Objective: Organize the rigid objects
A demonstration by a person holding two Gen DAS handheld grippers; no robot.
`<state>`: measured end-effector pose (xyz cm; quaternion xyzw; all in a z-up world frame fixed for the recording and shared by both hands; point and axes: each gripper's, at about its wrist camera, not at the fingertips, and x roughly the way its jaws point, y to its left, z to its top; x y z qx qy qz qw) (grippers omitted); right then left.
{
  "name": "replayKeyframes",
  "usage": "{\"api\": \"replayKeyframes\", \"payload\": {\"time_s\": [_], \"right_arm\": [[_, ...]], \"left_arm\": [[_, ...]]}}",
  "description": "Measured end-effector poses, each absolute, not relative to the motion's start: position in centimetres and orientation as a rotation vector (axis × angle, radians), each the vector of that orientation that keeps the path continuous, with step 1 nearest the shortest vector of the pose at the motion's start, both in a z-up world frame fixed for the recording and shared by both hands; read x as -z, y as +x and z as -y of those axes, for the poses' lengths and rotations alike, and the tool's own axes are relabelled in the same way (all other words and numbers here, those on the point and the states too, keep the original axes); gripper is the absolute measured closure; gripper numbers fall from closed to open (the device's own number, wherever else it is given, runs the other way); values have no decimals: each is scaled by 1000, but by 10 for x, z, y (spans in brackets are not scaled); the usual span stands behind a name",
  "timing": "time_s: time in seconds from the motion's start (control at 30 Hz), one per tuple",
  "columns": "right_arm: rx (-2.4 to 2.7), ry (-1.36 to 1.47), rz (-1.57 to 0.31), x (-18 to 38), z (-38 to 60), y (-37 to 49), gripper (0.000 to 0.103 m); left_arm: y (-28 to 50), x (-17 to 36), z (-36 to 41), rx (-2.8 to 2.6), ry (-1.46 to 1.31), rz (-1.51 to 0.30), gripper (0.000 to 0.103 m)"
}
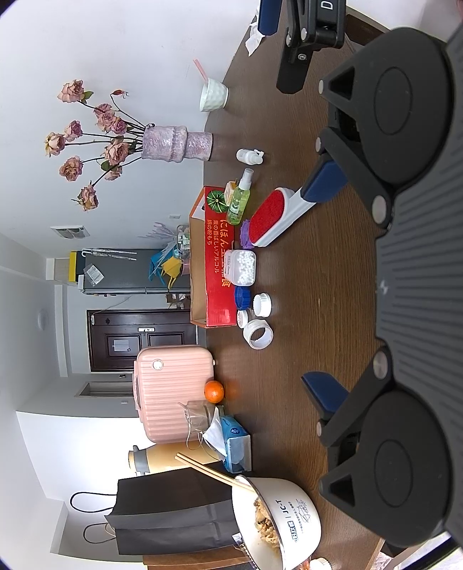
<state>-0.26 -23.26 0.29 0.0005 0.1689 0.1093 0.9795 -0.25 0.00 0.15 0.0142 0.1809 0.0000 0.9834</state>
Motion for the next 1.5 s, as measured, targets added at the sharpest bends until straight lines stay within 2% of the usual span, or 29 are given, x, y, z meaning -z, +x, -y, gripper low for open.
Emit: {"api": "replayKeyframes", "payload": {"time_s": [1.5], "right_arm": [[-238,-3,-346,-1,224,4,0]], "left_arm": [[3,-3,0,-4,29,-380,0]]}}
